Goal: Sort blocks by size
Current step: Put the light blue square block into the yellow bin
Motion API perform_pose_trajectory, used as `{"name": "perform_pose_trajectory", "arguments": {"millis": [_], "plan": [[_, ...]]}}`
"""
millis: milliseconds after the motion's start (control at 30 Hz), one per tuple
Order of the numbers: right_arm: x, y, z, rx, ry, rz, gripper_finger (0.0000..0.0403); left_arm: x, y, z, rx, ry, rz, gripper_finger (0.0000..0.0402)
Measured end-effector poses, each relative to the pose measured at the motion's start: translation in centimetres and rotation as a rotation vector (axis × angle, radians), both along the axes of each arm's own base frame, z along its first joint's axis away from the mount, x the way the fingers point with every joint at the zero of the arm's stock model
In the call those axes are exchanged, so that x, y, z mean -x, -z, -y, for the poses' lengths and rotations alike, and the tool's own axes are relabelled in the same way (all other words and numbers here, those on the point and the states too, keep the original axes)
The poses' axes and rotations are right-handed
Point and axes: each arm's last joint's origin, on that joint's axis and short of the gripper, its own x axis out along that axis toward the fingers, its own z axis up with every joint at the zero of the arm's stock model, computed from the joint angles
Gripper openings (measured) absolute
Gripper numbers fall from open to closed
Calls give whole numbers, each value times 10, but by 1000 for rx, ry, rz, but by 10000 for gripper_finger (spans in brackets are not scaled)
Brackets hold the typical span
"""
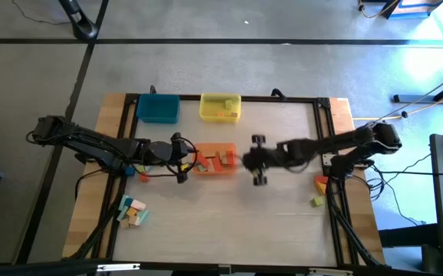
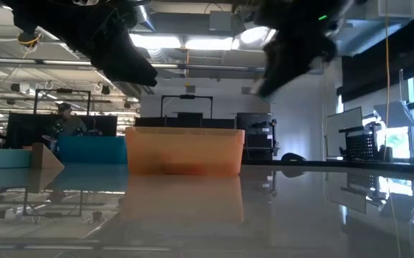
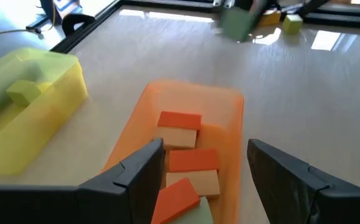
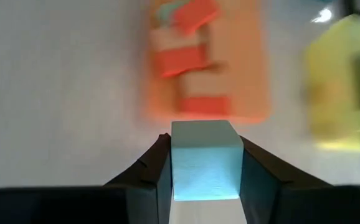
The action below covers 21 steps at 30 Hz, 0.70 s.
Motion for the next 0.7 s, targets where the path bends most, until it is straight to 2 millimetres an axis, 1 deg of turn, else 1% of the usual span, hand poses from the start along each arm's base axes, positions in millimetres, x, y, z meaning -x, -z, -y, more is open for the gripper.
{"name": "perform_pose_trajectory", "arguments": {"millis": [100, 167, 300, 433, 533, 633, 700], "plan": [[-6, -3, 35, 20, 45, 47, 131, 0, -1, 0, 1, 0, 10, 219], [-11, -7, 59, 45, 89, 112, 131, 0, -1, 0, 1, 0, 9, 219], [-14, -12, 109, 43, 145, 244, 131, 0, -1, 0, 1, -3, 9, 219], [-13, -10, 154, 34, 203, 345, 131, 0, 0, -1, 6, -6, 2, 219], [-12, -3, 182, 5, 231, 406, 142, 0, 0, -1, 5, -9, -1, 219], [-13, 11, 203, -80, 203, 436, 142, 0, 0, -2, 4, -13, -1, 219], [-14, 22, 214, -109, 214, 447, 136, 0, 0, -3, 3, -16, -1, 219]]}}
